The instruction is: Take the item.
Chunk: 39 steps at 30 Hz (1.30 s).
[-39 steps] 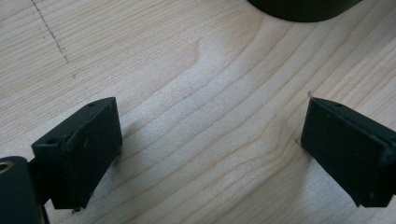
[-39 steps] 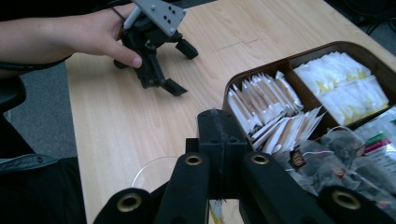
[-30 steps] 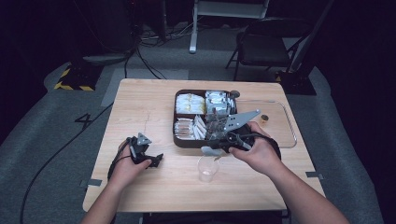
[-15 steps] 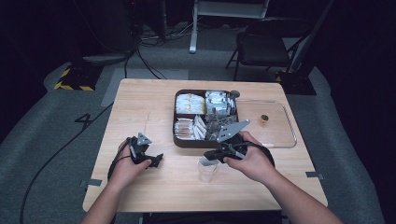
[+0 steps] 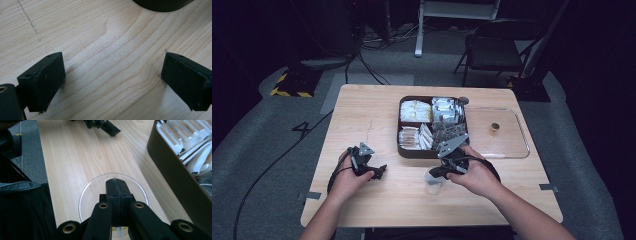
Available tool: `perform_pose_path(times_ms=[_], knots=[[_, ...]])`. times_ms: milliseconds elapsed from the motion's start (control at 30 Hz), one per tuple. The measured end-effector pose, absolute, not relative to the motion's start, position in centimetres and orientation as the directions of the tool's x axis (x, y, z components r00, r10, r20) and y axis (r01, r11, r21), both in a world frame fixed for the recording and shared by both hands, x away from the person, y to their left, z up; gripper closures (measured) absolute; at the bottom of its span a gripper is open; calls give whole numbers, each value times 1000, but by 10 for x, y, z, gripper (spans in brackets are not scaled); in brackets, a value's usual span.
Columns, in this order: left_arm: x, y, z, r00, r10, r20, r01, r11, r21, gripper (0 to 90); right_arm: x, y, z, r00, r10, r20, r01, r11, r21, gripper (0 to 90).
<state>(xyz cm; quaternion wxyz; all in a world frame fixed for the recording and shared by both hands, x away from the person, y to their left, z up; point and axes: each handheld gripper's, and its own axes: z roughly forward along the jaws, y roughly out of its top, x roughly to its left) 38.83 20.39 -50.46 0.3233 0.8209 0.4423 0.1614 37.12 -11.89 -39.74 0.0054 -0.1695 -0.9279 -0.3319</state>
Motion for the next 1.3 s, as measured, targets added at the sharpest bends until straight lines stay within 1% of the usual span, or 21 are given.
perform_pose_path(times_ms=[200,400,433,467,500,567,667,767,933,1133,1300], knots=[[388,204,-505,552,833,-19,620,-396,677,57,371,-114,-407,-942,311,127,326,752,573,900],[388,204,-505,553,833,-20,620,-395,677,57,372,-111,-413,-941,309,137,331,764,554,900],[388,204,-505,554,832,-20,620,-396,677,57,371,-111,-413,-940,311,143,336,758,559,875],[388,204,-505,553,833,-19,620,-396,677,57,372,-112,-412,-940,309,145,335,753,567,825],[388,204,-505,553,833,-20,620,-395,677,57,371,-112,-411,-939,310,150,338,744,576,805],[388,204,-505,553,833,-19,620,-396,677,57,370,-113,-406,-938,311,153,339,728,596,790],[388,204,-505,553,833,-20,620,-396,677,57,370,-117,-397,-938,314,145,332,699,633,732],[388,204,-505,552,834,-19,620,-395,677,57,371,-122,-389,-934,325,147,337,672,659,698],[388,204,-505,553,833,-20,621,-395,677,57,373,-131,-378,-927,349,138,343,638,689,673],[388,204,-505,555,832,-21,621,-397,676,57,372,-158,-356,-907,406,115,352,579,735,655],[388,204,-505,552,834,-17,619,-396,678,59,371,-178,-350,-884,457,99,367,547,753,621]])
